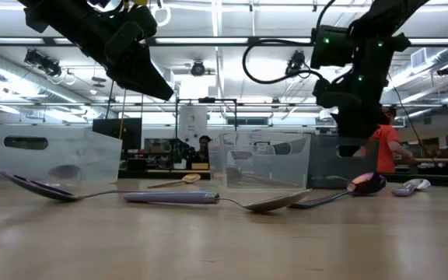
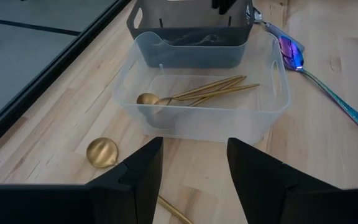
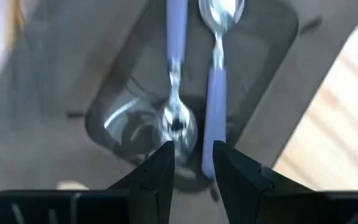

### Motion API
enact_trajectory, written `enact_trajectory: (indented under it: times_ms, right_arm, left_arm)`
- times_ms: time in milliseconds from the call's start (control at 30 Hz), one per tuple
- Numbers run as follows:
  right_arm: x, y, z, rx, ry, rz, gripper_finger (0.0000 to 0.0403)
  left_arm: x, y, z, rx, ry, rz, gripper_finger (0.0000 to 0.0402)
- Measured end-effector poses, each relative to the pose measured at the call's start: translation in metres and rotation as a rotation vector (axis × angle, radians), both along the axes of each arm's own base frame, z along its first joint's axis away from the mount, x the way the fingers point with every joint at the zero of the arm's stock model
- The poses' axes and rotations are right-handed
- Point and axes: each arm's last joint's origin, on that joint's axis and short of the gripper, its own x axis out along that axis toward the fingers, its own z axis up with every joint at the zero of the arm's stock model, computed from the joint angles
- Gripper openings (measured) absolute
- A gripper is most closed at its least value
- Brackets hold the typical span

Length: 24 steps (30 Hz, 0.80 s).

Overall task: Sort silverware by color (type)
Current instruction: Adjust the black bin, then put the blue spoon into the left transparent bin

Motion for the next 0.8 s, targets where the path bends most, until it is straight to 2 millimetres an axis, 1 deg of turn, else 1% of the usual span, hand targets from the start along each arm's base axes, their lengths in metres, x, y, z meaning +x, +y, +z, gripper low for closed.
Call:
enact_trajectory:
  times_ms: [133, 333, 467, 533, 667, 800]
  right_arm:
    - [0.000, 0.009, -0.002, 0.073, -0.002, 0.011, 0.0121]
    - [0.004, 0.027, -0.002, 0.180, -0.024, 0.053, 0.0121]
    - [0.006, 0.038, -0.001, 0.217, -0.037, 0.085, 0.0121]
    - [0.008, 0.040, 0.001, 0.205, -0.039, 0.091, 0.0121]
    - [0.012, 0.041, 0.016, 0.114, -0.060, 0.079, 0.0121]
    - [0.016, 0.047, 0.041, -0.018, -0.126, 0.106, 0.0121]
  left_arm:
    - [0.000, 0.000, 0.000, 0.000, 0.000, 0.000, 0.0188]
    - [0.000, 0.000, 0.000, 0.000, 0.001, 0.000, 0.0188]
    - [0.000, 0.000, 0.000, 0.000, 0.000, 0.000, 0.0188]
    - [0.000, 0.000, 0.000, 0.000, 0.000, 0.000, 0.0188]
    - [0.001, -0.002, 0.000, -0.041, 0.001, -0.054, 0.0188]
    - [0.001, -0.006, -0.003, -0.148, 0.018, -0.153, 0.0188]
